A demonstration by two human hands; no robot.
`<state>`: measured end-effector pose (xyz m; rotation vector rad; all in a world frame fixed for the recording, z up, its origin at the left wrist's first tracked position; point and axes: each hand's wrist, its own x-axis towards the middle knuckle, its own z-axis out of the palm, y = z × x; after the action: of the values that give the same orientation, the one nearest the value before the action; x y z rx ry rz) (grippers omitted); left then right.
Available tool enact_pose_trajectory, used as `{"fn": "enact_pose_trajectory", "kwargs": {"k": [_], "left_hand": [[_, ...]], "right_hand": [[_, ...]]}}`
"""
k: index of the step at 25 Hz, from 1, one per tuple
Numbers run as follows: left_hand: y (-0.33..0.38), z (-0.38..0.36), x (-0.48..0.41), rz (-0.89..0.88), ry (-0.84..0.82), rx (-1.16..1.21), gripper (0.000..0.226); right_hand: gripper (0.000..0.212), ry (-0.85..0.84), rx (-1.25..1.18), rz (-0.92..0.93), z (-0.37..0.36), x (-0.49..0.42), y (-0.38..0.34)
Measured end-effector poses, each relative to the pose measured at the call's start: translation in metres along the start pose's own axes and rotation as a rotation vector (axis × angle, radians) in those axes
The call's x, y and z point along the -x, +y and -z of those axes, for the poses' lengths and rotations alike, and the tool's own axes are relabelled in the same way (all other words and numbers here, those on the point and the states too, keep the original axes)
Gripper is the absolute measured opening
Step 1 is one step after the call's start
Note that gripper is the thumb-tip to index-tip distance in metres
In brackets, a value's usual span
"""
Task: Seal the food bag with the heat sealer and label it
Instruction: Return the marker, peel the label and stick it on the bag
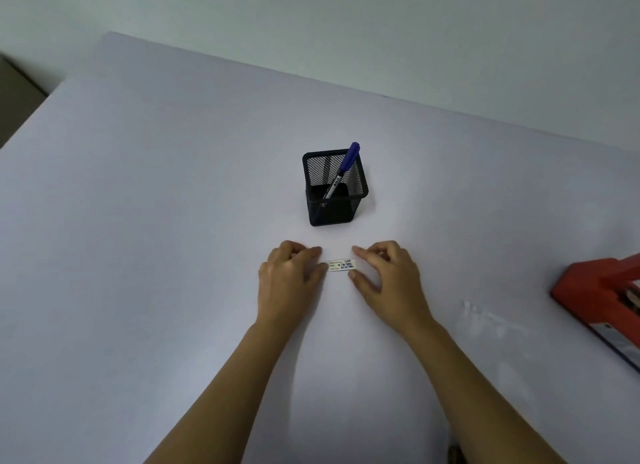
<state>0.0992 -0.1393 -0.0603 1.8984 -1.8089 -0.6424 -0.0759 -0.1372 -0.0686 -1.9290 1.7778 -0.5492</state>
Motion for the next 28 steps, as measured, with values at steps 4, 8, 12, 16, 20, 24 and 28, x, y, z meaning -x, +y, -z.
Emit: {"fn": "enact_pose_trajectory", "kwargs": {"k": [4, 8, 12, 16, 20, 24, 28], "left_hand": [[0.005, -0.010, -0.001, -0.080, 0.041, -0.020, 0.016], [0.011, -0.008, -0.003, -0.085, -0.012, 0.073, 0.007], [0.014, 0.007, -0.004, 0.028, -0.125, 0.266, 0.004], [0.011, 0.020, 0.002, 0.082, -0.122, 0.452, 0.009], [0.006, 0.023, 0.014, 0.048, 0.002, 0.487, 0.023], [0.002, 0.020, 0.020, -0.099, 0.149, 0.408, 0.024], [0.000, 0.018, 0.022, -0.255, 0.280, 0.311, 0.023]], "right_hand": [[0.035, 0.020, 0.033, 0.019, -0.001, -0.001, -0.004], [0.022, 0.009, -0.027, -0.015, 0.001, -0.003, -0.010], [0.007, -0.055, -0.398, -0.132, 0.010, -0.001, -0.022], [0.007, -0.062, -0.657, -0.301, 0.015, 0.001, -0.039], [0.009, -0.049, -0.857, -0.414, 0.018, -0.001, -0.053], [0.010, -0.082, -0.912, -0.423, 0.020, 0.000, -0.061], [0.011, -0.081, -0.982, -0.461, 0.022, -0.001, -0.067]]}}
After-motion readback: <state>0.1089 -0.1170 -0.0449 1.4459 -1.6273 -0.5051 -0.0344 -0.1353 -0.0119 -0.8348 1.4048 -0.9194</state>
